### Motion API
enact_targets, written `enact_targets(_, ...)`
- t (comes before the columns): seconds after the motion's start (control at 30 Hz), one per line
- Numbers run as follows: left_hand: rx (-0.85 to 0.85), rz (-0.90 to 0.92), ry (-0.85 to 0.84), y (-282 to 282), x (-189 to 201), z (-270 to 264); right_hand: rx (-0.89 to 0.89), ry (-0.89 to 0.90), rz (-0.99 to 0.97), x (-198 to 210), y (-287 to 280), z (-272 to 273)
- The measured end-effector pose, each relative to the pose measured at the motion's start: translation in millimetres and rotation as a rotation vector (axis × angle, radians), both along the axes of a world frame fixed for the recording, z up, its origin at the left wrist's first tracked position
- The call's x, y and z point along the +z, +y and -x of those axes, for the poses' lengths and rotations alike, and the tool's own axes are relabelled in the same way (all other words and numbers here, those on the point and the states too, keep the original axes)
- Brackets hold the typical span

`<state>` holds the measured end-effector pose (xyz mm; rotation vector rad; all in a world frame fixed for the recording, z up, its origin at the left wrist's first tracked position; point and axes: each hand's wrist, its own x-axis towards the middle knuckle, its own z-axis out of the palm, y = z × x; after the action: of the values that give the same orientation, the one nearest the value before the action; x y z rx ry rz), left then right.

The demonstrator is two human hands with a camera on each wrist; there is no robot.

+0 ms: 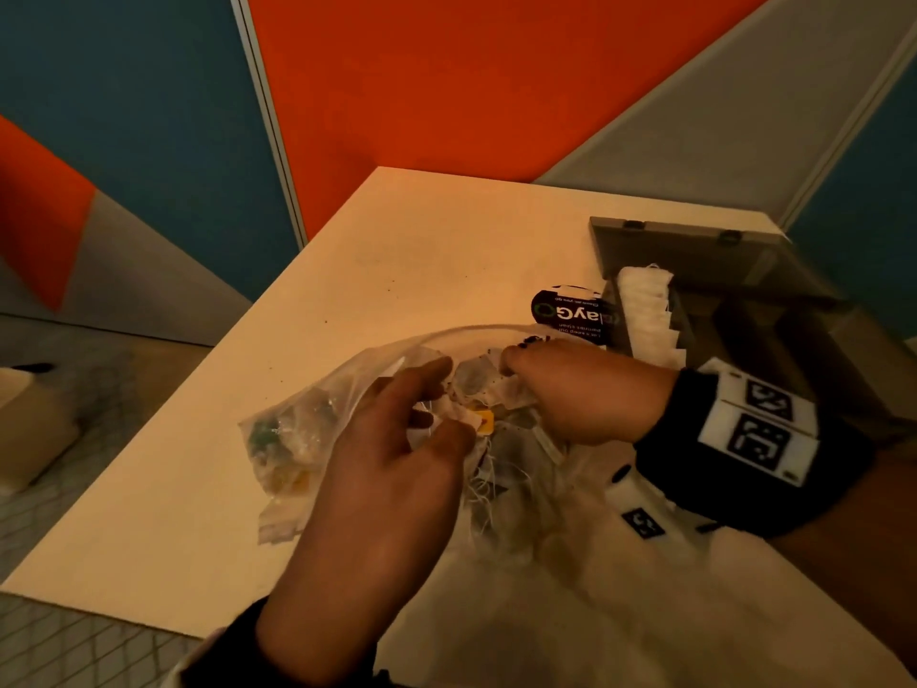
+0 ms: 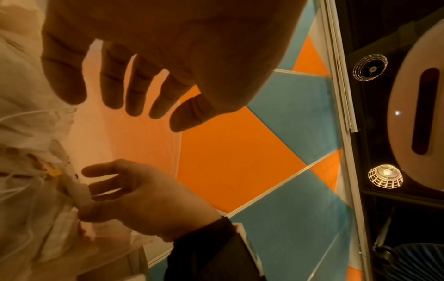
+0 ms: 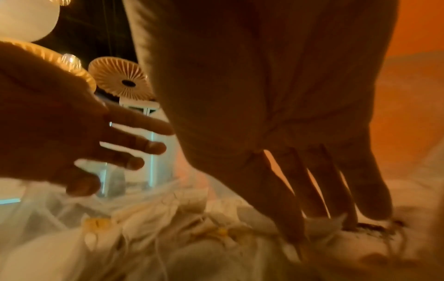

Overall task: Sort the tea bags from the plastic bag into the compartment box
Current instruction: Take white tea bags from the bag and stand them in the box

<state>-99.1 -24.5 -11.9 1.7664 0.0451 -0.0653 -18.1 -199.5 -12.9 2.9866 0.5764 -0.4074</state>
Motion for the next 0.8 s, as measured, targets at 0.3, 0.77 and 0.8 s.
enact_targets(0.3, -0.001, -0.048, 0.012, 2, -3, -2, -0.143, -0.185, -0.452, 11, 15, 7)
enact_targets(0.77, -0.24, -0.046, 0.022, -3, -11, -5, -0.281, 0.176, -0.758, 47, -5, 57)
enact_targets(0.8, -0.245, -0.045, 0.019, -4, -10, -5, -0.287, 0.165, -0.752, 49, -9, 61)
